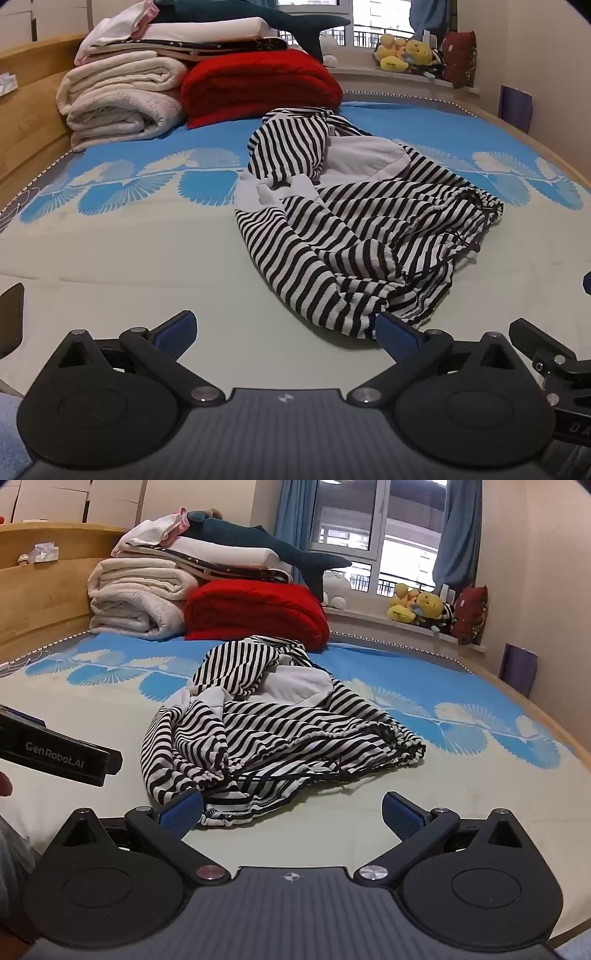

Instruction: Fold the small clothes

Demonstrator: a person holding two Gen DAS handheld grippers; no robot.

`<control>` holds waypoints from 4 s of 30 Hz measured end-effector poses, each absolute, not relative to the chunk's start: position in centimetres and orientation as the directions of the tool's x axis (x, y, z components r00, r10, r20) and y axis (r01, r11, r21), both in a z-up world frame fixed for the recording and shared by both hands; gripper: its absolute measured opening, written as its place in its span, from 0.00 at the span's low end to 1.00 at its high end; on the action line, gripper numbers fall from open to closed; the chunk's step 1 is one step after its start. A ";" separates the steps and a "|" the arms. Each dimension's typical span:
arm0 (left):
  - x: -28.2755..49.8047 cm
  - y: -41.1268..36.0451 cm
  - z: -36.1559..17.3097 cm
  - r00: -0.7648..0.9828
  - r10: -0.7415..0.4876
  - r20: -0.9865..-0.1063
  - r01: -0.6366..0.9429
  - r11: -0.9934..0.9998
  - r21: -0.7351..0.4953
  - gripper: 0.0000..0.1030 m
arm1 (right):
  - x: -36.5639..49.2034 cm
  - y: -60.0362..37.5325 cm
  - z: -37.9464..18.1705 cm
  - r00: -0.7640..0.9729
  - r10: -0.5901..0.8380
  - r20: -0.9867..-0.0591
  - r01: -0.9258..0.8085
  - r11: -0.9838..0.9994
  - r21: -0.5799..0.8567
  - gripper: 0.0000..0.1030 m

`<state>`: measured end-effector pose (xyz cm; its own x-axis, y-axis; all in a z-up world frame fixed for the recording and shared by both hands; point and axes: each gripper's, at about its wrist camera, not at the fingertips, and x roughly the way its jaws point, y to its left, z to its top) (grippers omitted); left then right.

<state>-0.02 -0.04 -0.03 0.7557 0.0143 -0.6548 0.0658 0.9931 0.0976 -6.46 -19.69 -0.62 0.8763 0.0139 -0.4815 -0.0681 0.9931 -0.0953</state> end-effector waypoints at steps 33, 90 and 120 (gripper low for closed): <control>0.3 0.3 -0.1 0.750 0.009 -0.661 0.056 0.995 0.077 1.00 | -6.2 -19.6 -0.9 0.875 0.012 -0.485 -0.066 0.993 -0.095 0.99; 0.7 1.0 0.2 0.745 0.014 -0.667 0.036 0.998 0.061 1.00 | -5.8 -19.6 -0.5 0.868 0.020 -0.495 -0.080 0.992 -0.100 0.99; 14.9 6.8 -0.3 0.411 -0.470 -0.781 -0.069 0.838 -0.541 0.04 | 23.1 -39.9 -1.1 0.741 0.126 -0.659 0.208 0.890 0.405 0.09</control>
